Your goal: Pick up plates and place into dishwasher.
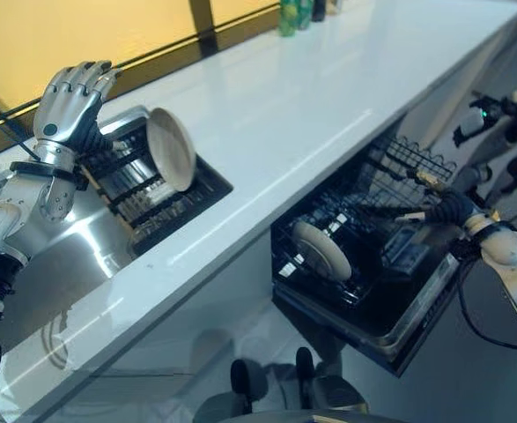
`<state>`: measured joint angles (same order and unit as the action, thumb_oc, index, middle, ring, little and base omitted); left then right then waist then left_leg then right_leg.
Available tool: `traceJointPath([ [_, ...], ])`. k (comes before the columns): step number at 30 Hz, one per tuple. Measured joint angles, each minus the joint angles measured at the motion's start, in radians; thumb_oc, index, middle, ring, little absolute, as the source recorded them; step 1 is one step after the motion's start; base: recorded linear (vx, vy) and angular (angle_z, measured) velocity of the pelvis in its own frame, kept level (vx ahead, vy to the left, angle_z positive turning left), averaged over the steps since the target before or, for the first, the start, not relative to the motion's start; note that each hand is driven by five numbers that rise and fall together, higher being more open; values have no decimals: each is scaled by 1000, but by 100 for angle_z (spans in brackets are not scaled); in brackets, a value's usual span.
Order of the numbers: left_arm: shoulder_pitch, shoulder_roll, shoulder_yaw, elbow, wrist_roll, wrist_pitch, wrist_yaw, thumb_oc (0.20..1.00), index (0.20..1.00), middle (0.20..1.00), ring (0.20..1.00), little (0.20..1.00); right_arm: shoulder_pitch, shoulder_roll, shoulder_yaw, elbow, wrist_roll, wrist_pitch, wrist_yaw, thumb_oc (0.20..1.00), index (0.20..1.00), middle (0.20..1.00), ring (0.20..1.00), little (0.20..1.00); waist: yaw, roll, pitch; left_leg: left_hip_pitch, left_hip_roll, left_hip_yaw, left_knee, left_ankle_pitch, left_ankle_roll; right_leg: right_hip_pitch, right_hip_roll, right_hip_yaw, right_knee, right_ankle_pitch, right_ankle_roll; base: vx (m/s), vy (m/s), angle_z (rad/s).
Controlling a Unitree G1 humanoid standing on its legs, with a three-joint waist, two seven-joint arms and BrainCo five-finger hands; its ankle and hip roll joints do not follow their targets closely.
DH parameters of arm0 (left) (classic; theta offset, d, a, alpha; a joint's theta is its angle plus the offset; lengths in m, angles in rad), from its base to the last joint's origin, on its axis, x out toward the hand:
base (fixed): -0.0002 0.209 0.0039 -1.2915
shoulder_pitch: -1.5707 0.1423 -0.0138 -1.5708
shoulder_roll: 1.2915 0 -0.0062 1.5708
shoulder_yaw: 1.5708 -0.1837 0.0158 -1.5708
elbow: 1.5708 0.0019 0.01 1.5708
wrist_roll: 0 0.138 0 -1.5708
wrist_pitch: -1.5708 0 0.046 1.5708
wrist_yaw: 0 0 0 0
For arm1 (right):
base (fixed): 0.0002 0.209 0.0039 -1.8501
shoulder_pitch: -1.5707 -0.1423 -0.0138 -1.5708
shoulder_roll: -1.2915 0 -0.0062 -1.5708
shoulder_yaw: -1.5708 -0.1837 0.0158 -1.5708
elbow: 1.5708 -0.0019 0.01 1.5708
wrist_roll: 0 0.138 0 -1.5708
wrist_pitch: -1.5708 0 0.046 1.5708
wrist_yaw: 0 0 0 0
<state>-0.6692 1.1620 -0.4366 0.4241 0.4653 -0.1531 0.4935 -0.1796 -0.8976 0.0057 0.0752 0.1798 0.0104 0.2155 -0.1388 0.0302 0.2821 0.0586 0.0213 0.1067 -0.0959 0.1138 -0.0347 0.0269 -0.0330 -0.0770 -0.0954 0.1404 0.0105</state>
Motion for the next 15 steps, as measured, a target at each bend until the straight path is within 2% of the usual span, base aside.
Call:
traceJointPath([
  [1, 4, 0, 8, 14, 0, -12, 4, 1000, 1000, 1000, 1000, 1000, 18, 12, -4, -3, 23, -31, 4, 1000, 1000, 1000, 1000, 1000, -12, 0, 8, -1, -1, 1, 0, -2, -1, -3, -1, 3, 0, 0, 0, -58, 84, -14],
  [6, -35, 0, -6, 62, -9, -19, 6, 1000, 1000, 1000, 1000, 1000, 27, 23, 7, 7, 30, -85, 32, 1000, 1000, 1000, 1000, 1000, -29, 1, 32, -37, -7, 3, 0, -4, 0, -46, -5, 17, 0, 9, 5, -83, 74, -8],
  [9, -121, 2, -78, 121, -10, -9, 3, 1000, 1000, 1000, 1000, 1000, 7, 16, 37, 10, 34, -94, 33, 1000, 1000, 1000, 1000, 1000, -31, -4, 46, -56, -9, 5, 1, 0, 5, -65, -6, 19, 3, 14, 8, -76, 35, -2],
  [15, -216, 38, -142, 157, -11, -1, 4, 1000, 1000, 1000, 1000, 1000, -38, 5, 85, 12, 51, -95, 28, 1000, 1000, 1000, 1000, 1000, -34, -8, 96, -74, -10, 21, 1, 0, 5, -89, -6, 26, 4, 19, 13, -57, 31, -6],
])
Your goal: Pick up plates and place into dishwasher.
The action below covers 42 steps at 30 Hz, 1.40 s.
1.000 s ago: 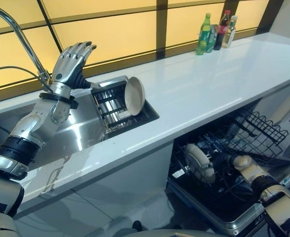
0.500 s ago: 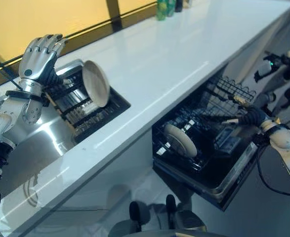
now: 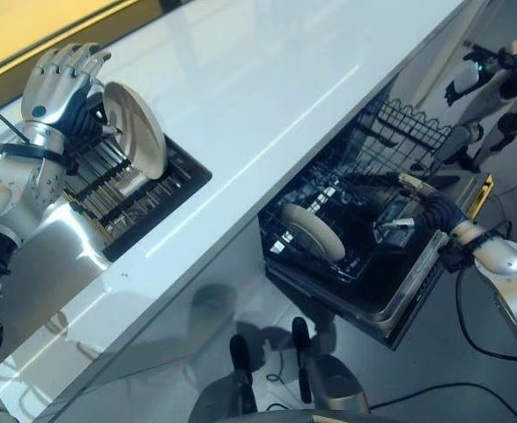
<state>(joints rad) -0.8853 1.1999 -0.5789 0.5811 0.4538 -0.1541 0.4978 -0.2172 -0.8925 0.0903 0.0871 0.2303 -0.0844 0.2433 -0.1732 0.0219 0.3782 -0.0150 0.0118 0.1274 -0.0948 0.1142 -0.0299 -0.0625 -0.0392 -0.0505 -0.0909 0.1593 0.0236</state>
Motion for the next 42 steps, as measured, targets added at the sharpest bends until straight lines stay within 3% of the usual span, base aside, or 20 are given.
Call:
traceJointPath([
  [17, -137, 36, -109, 28, 5, 8, -63, 1000, 1000, 1000, 1000, 1000, -84, -75, 35, 13, 39, 0, 9, 1000, 1000, 1000, 1000, 1000, -3, 1, 21, -14, -1, 4, 0, -2, -2, -15, -1, 1, 0, 1, -2, -14, 9, -1],
  [27, -288, 42, -285, 19, 45, -83, -357, 1000, 1000, 1000, 1000, 1000, -140, -106, 48, 41, 57, 10, 8, 1000, 1000, 1000, 1000, 1000, -4, 13, 53, -18, -3, 6, 1, -2, -2, -20, -1, 3, 0, 1, -2, 0, 0, 0],
  [32, -343, 42, -317, 14, 43, -111, -506, 1000, 1000, 1000, 1000, 1000, -155, -110, 58, 41, 66, 10, 8, 1000, 1000, 1000, 1000, 1000, -9, 13, 53, -14, -4, 7, 5, -4, -5, -20, -1, 9, 1, 6, -8, 15, 10, -5],
  [33, -356, 42, -318, 15, 43, -113, -536, 545, 545, 545, 545, 545, -155, -112, 68, 42, 67, 10, 7, 1000, 1000, 1000, 1000, 1000, -9, 13, 53, -13, -4, 7, 5, -5, -6, -20, -1, 9, 1, 6, -8, 0, 0, 0],
  [34, -365, 42, -321, 17, 42, -114, -559, 200, 200, 200, 200, 200, -158, -115, 80, 42, 67, 10, 7, 1000, 1000, 1000, 1000, 1000, -10, 13, 53, -13, -4, 7, 5, -5, -6, -19, -1, 9, 1, 6, -9, 0, 0, 0],
  [42, -374, 42, -324, 63, 34, -109, -638, 200, 200, 200, 200, 200, -162, -119, 85, 42, 75, 10, 6, 1000, 1000, 1000, 1000, 1000, -9, 13, 53, -1, -3, 8, 2, -5, -7, -8, -1, 10, 0, 6, -8, 0, 0, 0],
])
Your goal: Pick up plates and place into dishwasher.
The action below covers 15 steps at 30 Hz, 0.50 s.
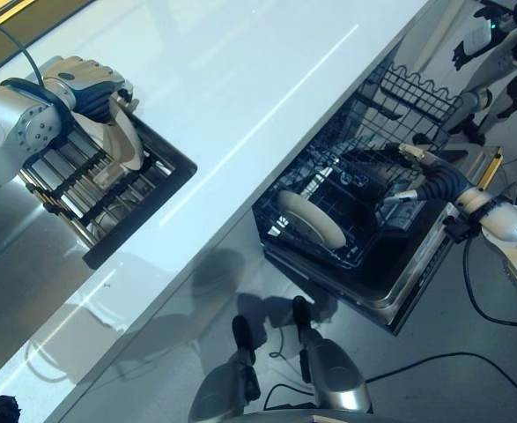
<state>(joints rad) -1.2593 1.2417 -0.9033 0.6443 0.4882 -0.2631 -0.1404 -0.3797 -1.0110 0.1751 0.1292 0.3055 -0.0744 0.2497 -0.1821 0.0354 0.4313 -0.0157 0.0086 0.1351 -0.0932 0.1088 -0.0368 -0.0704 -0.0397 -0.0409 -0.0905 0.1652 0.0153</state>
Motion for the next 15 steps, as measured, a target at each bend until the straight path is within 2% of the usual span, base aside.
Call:
traceJointPath([
  [8, 1, 5, 0, 25, 0, -6, -77, 200, 200, 200, 200, 200, 1, 0, -5, -4, 0, -5, 1, 1000, 1000, 1000, 1000, 1000, 4, 1, -3, 23, 0, -2, -1, 1, 1, 26, -1, -5, 0, 3, -5, 2, -22, 1],
  [15, 25, 35, 2, 2, -3, -6, -50, 200, 200, 200, 200, 200, 8, 0, -10, -52, 2, -9, 7, 1000, 1000, 1000, 1000, 1000, 5, 16, -33, 30, 3, -13, -1, 1, 1, 39, 0, -17, 0, 2, -6, 20, -52, 5],
])
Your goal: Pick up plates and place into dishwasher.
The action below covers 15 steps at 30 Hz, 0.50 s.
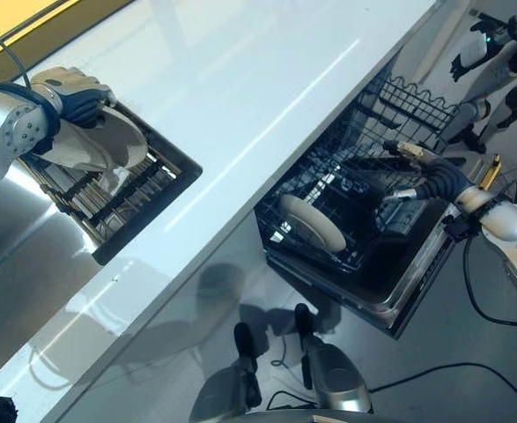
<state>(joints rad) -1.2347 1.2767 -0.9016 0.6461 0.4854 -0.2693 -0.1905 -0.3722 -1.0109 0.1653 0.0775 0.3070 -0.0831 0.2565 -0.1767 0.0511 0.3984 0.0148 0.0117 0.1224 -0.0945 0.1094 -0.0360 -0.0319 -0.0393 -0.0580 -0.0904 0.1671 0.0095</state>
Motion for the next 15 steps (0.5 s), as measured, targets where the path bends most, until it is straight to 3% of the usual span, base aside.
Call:
traceJointPath([
  [4, 84, 3, 94, -41, -91, 8, 180, 200, 200, 200, 200, 200, 19, 9, -12, -33, 39, -1, 19, 1000, 1000, 1000, 1000, 1000, 6, 4, -40, 13, 1, -16, 0, 0, 0, 18, 0, -16, 0, -6, -6, 22, -53, 11],
  [8, 370, -42, 448, -120, -195, -21, 416, 200, 200, 200, 200, 200, 76, 98, -78, -82, 43, -55, 25, 1000, 1000, 1000, 1000, 1000, 21, 11, -108, 46, 6, -18, -1, -12, -3, 51, 4, -17, -1, -23, -4, 47, -67, 0],
  [10, 467, -102, 540, -153, -198, -33, 490, 200, 200, 200, 200, 200, 78, 140, -76, -83, 40, -69, 19, 1000, 1000, 1000, 1000, 1000, 37, 16, -159, 53, 8, -23, -1, -14, -4, 61, 5, -24, -1, -27, -5, 42, -66, 7],
  [15, 541, -238, 570, -202, -206, -72, 568, 200, 200, 200, 200, 200, 42, 200, -2, -79, 36, -70, -24, 1000, 1000, 1000, 1000, 1000, 86, 13, -235, 69, 7, -44, -1, -11, -2, 86, 3, -44, -6, -36, -4, 21, -61, 14],
])
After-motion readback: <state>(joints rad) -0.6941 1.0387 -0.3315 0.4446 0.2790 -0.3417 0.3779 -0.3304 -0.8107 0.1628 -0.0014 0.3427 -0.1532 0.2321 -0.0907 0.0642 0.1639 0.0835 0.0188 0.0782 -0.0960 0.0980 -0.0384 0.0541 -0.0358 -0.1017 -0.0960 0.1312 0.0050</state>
